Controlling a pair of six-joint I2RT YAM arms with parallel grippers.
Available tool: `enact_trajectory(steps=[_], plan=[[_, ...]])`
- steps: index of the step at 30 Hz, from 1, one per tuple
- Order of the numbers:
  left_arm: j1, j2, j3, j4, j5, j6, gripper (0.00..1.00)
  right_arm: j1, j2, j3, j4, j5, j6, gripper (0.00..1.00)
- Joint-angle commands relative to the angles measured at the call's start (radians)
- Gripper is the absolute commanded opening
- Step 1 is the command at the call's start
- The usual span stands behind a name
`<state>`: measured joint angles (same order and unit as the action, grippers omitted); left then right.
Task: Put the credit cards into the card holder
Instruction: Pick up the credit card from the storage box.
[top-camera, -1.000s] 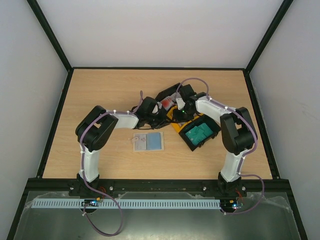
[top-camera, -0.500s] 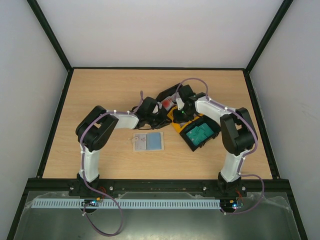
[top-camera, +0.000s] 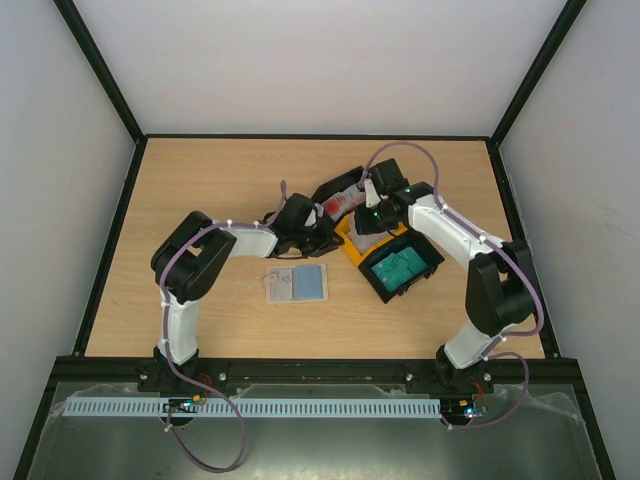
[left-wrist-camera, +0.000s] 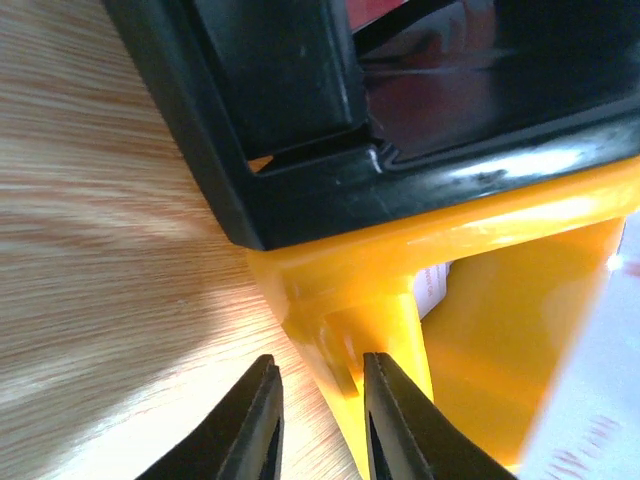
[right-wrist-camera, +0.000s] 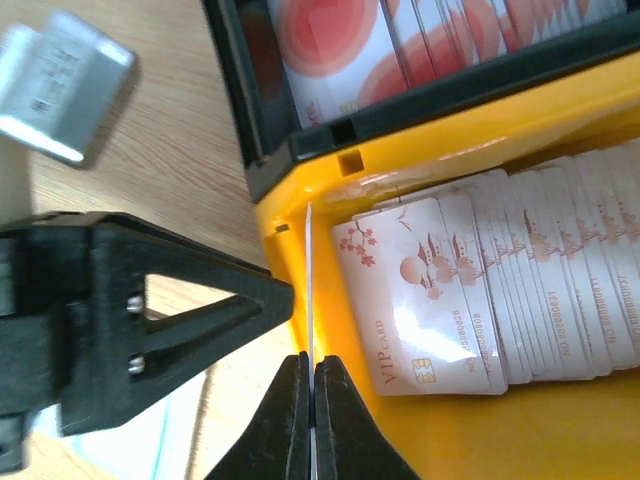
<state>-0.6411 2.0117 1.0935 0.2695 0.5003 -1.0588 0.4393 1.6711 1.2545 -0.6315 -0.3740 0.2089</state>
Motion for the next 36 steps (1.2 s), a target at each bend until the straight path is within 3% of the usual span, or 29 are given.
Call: enact_trajectory(steps=[1, 9, 16, 19, 23, 31, 36], plan=[[-0.005, -0.062, 0.011, -0.018, -0.034, 0.035, 0.28, 0.006, -0.102, -0.005, 0.0, -0.014, 0.024, 0.02], [-0.007, -0.29, -0.06, -0.093, -0.155, 0.095, 0.5, 0.006, -0.315, -0.117, 0.16, -0.226, 0.128, 0.02], [-0.015, -0.611, -0.198, -0.189, -0.306, 0.115, 0.62, 0.016, -0.504, -0.336, 0.603, -0.457, 0.604, 0.02], [-0.02, -0.76, -0.27, -0.177, -0.353, 0.107, 0.71, 0.03, -0.56, -0.424, 0.74, -0.442, 0.796, 0.02], [-0.02, -0.901, -0.356, -0.145, -0.373, 0.104, 0.77, 0.096, -0.572, -0.449, 0.788, -0.432, 0.897, 0.02], [-0.02, -1.048, -0.478, 0.044, -0.105, -0.005, 0.77, 0.211, -0.593, -0.556, 0.995, -0.398, 1.075, 0.02], [-0.02, -1.098, -0.542, 0.153, -0.037, -0.1, 0.58, 0.247, -0.598, -0.584, 1.056, -0.373, 1.094, 0.02]])
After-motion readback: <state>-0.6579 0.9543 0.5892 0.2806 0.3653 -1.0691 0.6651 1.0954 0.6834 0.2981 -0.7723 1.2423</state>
